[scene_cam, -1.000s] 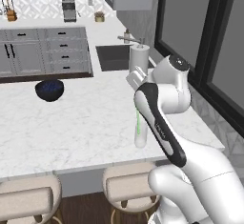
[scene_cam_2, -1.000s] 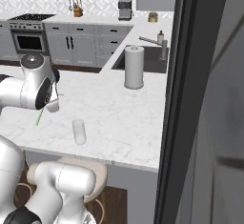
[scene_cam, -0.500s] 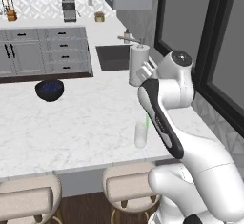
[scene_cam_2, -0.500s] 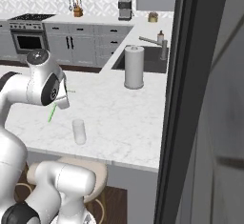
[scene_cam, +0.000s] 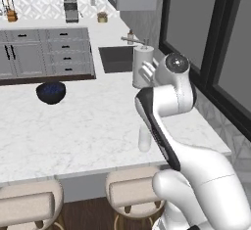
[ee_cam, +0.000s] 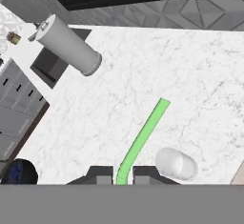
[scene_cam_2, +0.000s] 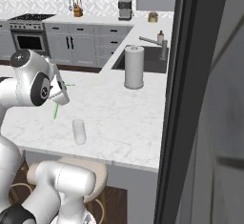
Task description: Take a straw from the drawer in front and place it inside the glass cup on the dining counter.
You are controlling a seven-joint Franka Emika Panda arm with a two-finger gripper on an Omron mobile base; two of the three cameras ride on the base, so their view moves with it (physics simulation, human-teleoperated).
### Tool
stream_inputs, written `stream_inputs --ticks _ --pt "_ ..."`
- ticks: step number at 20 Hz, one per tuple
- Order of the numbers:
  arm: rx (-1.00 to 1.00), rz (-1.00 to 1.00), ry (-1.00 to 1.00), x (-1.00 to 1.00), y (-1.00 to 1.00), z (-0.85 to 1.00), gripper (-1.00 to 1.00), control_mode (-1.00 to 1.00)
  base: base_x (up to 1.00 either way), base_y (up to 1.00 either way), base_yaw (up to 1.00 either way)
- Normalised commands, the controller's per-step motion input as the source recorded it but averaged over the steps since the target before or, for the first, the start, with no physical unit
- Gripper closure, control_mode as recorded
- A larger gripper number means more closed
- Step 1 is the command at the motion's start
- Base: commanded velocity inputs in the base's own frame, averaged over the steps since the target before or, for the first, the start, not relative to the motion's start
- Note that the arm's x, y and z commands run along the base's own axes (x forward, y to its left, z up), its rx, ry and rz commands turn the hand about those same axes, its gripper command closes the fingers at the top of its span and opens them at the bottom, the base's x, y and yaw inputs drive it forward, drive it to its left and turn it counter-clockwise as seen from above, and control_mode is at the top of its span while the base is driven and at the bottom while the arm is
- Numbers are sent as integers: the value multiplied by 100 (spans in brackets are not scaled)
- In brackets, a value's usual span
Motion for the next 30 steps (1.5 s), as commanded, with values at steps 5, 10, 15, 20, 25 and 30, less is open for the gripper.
stream_inputs --ticks 5,10,15,20,25,30 --pt "-4 0 -1 27 -11 0 100 -100 0 0 0" --pt "0 0 0 39 -5 -7 100 -100 0 0 0" --pt "0 0 0 3 0 -33 100 -100 0 0 0" --pt "-4 0 0 11 -3 -39 100 -100 0 0 0" --pt "-3 0 0 38 -4 -36 100 -100 0 0 0" --pt "0 0 0 48 0 -29 100 -100 0 0 0"
